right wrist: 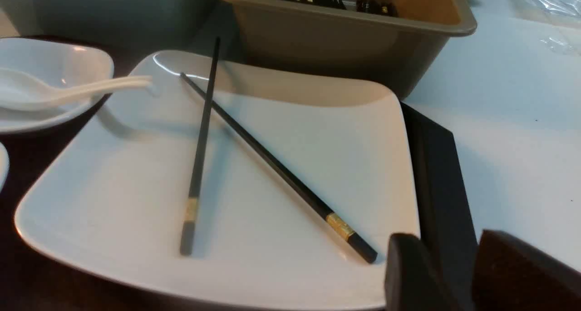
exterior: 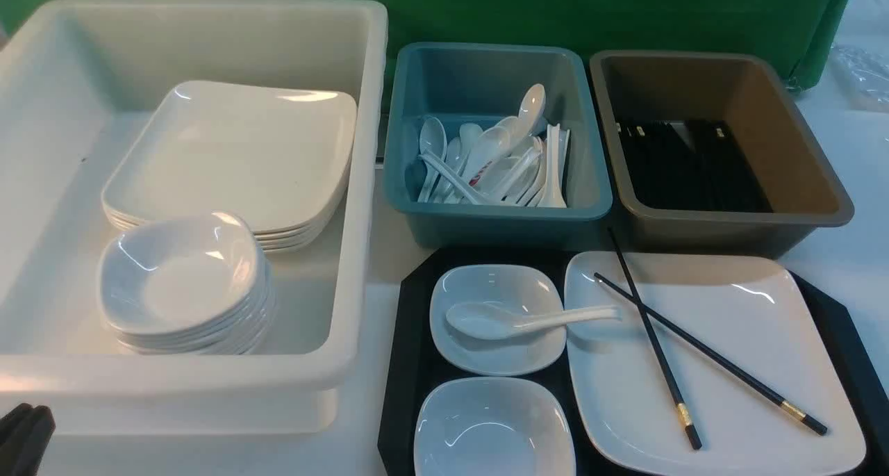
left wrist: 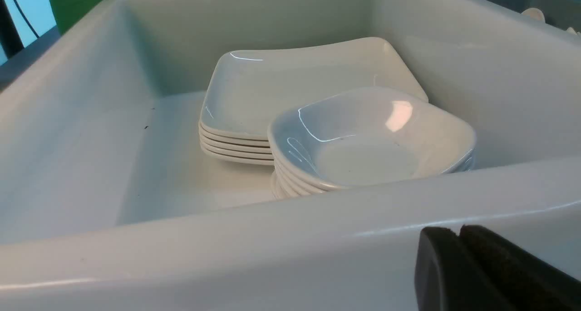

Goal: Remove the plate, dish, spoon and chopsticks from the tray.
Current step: Use the right arm to grab a pair of chopsticks from the plate

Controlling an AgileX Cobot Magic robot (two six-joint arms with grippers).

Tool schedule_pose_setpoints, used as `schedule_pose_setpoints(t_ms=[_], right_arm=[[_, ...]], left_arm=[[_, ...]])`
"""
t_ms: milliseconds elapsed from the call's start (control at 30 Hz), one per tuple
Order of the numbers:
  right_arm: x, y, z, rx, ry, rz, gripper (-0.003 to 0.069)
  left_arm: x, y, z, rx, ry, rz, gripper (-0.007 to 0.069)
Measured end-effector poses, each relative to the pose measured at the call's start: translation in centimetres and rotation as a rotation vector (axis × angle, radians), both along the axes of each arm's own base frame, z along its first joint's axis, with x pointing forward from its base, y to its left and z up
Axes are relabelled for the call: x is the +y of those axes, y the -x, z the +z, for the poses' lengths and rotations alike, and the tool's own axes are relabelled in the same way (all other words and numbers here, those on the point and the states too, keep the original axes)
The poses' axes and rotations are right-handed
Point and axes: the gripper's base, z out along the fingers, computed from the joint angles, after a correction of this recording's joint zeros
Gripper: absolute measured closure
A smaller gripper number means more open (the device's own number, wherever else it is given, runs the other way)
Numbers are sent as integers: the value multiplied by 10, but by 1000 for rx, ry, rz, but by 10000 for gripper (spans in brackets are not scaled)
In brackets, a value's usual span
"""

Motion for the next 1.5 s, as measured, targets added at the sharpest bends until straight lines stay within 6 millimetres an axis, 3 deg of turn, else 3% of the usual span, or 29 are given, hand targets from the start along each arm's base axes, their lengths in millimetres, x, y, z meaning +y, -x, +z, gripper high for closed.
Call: schedule_pose_setpoints(t_ms=[800, 967, 1033, 1167, 1300, 1433, 1500], right_arm=[[0, 0, 0, 0, 0, 0, 408], [0, 0, 0, 0, 0, 0, 408], [0, 0, 0, 0, 0, 0, 408], [0, 0, 1, -16, -20, -5, 408], [2, -3, 15, -138, -377, -55, 408], [-1, -4, 26, -244, -591, -106, 408], [-3, -4, 29, -281, -670, -123, 408]], left_arm=[[1, -1, 4, -45, -10, 6, 610], [2, -1, 16, -156, 281, 35, 610], [4, -1, 21, -202, 482, 53, 610], [6, 0, 25, -251, 627, 68, 610], [13, 2, 35, -377, 801, 88, 610], [22, 11, 55, -633, 974, 56, 610], [22, 17, 67, -726, 980, 8, 610]])
